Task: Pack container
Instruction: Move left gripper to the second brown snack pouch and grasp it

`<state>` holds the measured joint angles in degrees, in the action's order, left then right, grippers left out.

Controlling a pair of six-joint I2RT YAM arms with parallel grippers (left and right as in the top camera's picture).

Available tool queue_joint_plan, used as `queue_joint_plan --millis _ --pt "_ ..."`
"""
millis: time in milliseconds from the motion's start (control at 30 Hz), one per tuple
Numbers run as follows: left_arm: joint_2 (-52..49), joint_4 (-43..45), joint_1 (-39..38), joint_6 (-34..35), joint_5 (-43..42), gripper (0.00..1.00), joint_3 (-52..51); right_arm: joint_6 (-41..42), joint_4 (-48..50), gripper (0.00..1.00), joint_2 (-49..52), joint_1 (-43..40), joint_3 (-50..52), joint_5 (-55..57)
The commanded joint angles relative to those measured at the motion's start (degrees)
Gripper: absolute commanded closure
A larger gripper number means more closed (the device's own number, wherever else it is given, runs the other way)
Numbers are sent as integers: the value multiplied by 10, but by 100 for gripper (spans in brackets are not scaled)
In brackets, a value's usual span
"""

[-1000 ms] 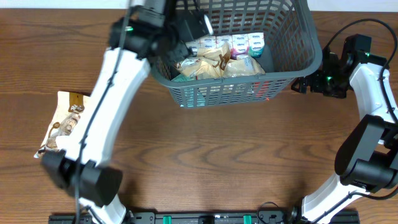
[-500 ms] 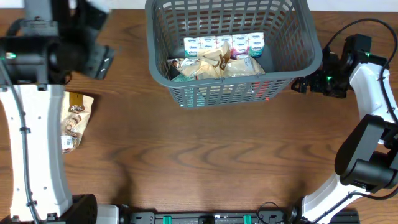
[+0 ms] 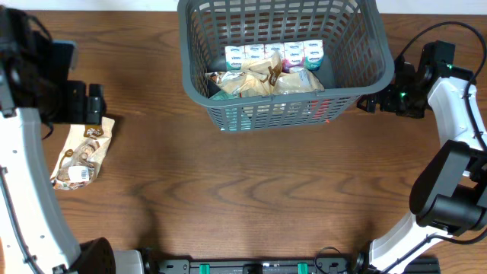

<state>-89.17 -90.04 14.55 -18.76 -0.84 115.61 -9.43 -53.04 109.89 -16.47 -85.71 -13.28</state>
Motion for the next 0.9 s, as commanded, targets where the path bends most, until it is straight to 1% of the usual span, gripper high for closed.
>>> queue_joint_plan --millis 0,133,267,367,433,600,700,767,867 --pt "31 -14 20 24 5 0 -13 -5 4 1 0 4 1 -3" --pt "58 -24 46 37 5 0 -63 -4 8 1 0 4 1 -3" --pt "94 -10 75 55 5 0 -152 -4 8 1 0 4 1 -3" --pt "117 31 105 58 5 1 -232 -4 8 1 0 4 1 -3" --pt "119 78 128 60 5 1 -282 -5 9 1 0 4 1 -3" --pt "91 219 161 59 5 1 -365 -4 14 1 0 4 1 -3" --pt "53 287 168 37 5 1 -391 -4 14 1 0 4 1 -3" --pt "16 302 168 17 4 1 -394 -4 14 1 0 4 1 -3" --pt "-41 302 168 -32 5 1 -394 -4 14 1 0 4 1 -3"
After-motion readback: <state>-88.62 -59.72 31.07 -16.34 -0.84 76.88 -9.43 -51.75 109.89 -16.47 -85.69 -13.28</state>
